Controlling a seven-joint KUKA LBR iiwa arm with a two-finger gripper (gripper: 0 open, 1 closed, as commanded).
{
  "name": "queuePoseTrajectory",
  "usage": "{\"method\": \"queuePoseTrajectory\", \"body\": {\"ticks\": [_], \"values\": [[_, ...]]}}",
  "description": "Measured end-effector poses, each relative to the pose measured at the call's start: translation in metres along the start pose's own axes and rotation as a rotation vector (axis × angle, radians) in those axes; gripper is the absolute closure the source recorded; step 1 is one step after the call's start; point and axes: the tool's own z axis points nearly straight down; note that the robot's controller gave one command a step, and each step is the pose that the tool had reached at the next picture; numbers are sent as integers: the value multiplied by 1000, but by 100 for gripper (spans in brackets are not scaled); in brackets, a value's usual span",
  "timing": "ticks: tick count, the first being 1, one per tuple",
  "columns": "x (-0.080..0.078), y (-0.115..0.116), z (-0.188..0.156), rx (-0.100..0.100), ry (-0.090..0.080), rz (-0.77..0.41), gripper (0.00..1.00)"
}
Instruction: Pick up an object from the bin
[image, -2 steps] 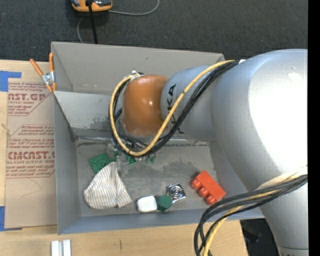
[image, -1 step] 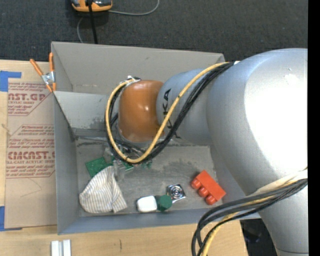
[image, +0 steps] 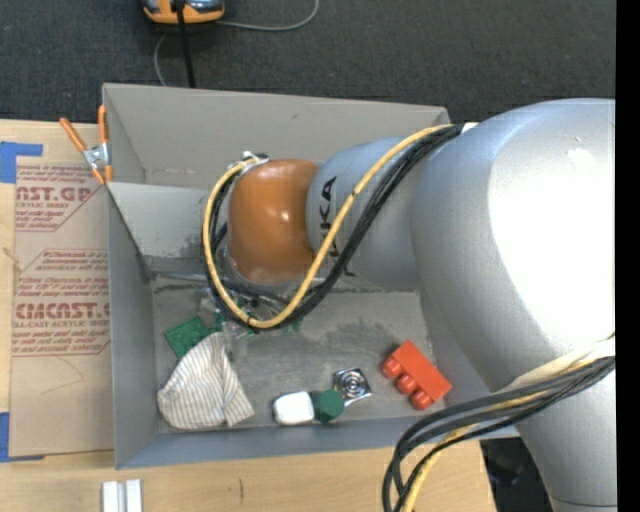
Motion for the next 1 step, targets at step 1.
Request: {"method": "queuePoseTrajectory", "body": {"ticks": [1], "values": [[-18,13,1,1,-2,-307,100]]}}
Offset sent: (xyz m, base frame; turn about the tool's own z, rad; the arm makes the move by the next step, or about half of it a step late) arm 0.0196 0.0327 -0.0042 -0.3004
